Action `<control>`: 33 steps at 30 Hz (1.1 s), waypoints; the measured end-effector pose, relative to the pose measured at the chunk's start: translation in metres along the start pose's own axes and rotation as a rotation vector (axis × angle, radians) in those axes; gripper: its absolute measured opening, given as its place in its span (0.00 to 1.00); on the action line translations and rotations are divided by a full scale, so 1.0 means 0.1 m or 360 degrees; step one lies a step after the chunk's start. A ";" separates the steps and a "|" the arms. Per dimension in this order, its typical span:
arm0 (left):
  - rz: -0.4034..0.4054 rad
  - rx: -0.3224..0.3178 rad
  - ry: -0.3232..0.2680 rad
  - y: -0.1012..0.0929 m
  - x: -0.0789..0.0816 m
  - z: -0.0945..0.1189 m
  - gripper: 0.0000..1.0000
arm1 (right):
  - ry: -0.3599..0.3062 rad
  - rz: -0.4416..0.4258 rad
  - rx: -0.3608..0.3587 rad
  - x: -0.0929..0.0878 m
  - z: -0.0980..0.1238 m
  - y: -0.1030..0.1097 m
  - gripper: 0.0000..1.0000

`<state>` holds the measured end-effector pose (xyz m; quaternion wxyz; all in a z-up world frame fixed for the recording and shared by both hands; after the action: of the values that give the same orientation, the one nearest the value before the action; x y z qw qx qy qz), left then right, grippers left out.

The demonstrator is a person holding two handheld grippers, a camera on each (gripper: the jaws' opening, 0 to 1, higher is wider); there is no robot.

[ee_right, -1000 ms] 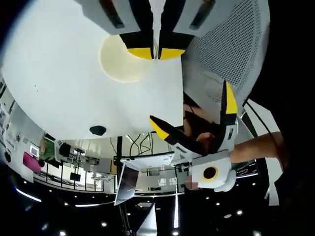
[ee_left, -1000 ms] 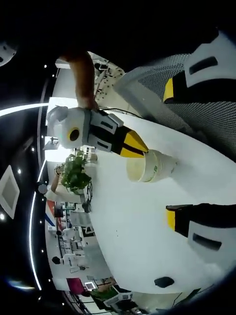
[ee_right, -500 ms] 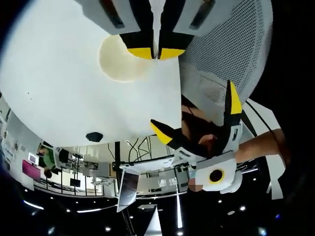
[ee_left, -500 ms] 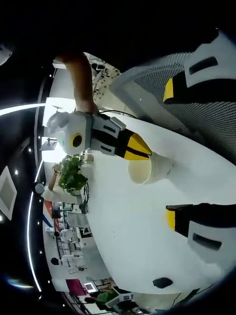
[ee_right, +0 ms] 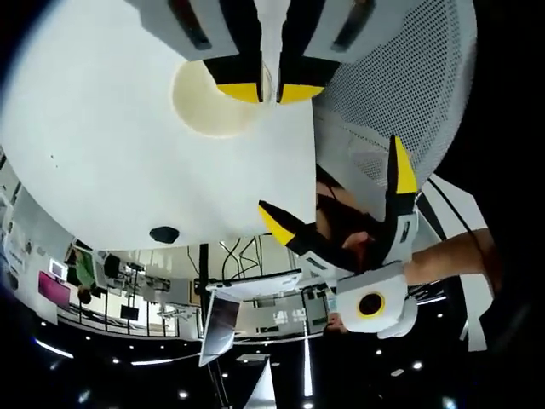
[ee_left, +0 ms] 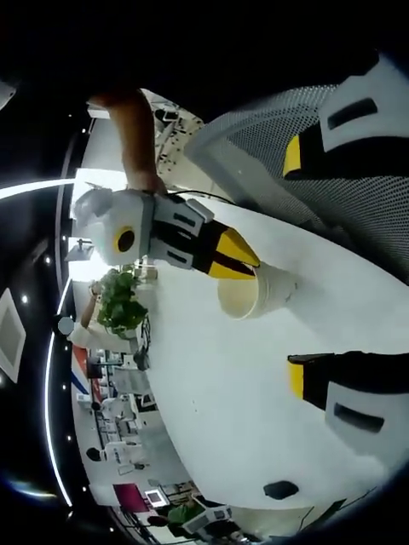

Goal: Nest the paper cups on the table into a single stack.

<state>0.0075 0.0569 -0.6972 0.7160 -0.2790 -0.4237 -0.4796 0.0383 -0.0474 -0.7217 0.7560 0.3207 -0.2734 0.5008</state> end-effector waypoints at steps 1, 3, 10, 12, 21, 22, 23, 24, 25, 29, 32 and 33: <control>-0.0003 -0.0001 0.0000 0.00 0.00 -0.01 0.82 | -0.0003 0.0004 -0.0009 0.01 0.01 0.00 0.06; -0.0004 0.0000 -0.0003 0.01 0.01 -0.02 0.83 | -0.0017 0.0021 -0.0024 0.02 0.04 0.00 0.07; -0.0005 0.0000 -0.0001 0.05 -0.01 -0.07 0.83 | -0.0133 0.0035 -0.0082 0.10 0.19 -0.01 0.11; -0.0006 0.0000 -0.0003 0.05 -0.02 -0.08 0.83 | -0.0158 0.0047 -0.0113 0.11 0.22 -0.02 0.14; -0.0022 -0.0034 0.0000 0.09 -0.03 -0.25 0.82 | -0.0256 0.0037 -0.0263 0.12 0.34 -0.16 0.38; -0.0026 -0.0038 0.0004 0.09 -0.04 -0.26 0.82 | -0.0260 0.0034 -0.0273 0.11 0.35 -0.18 0.40; -0.0033 -0.0046 0.0010 0.09 -0.04 -0.29 0.82 | -0.0268 0.0021 -0.0286 0.10 0.35 -0.19 0.43; -0.0036 -0.0051 0.0013 0.10 -0.05 -0.31 0.82 | -0.0270 0.0013 -0.0292 0.09 0.34 -0.20 0.44; -0.0039 -0.0054 0.0013 0.10 -0.05 -0.32 0.82 | -0.0272 0.0005 -0.0298 0.08 0.34 -0.22 0.45; -0.0035 -0.0060 0.0013 0.13 -0.08 -0.41 0.81 | -0.0290 -0.0019 -0.0325 0.03 0.32 -0.26 0.50; -0.0021 -0.0089 0.0022 0.12 -0.09 -0.49 0.81 | -0.0317 -0.0041 -0.0335 0.01 0.31 -0.27 0.54; -0.0015 -0.0099 0.0028 0.12 -0.10 -0.52 0.81 | -0.0330 -0.0051 -0.0340 0.00 0.30 -0.28 0.54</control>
<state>0.0342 0.0243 -0.7315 0.7084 -0.2949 -0.4036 -0.4984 0.0615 -0.0783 -0.7079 0.7615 0.2926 -0.3966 0.4208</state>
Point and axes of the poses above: the point that each gripper's makers call its tool centre point, and the gripper's own axes: z roughly backward along the fingers, y roughly to its left, x roughly out of its top, the point moved 4 cm from there along z, roughly backward along the fingers, and after that the axes turned 7 degrees about -z, right-handed, at the moved point
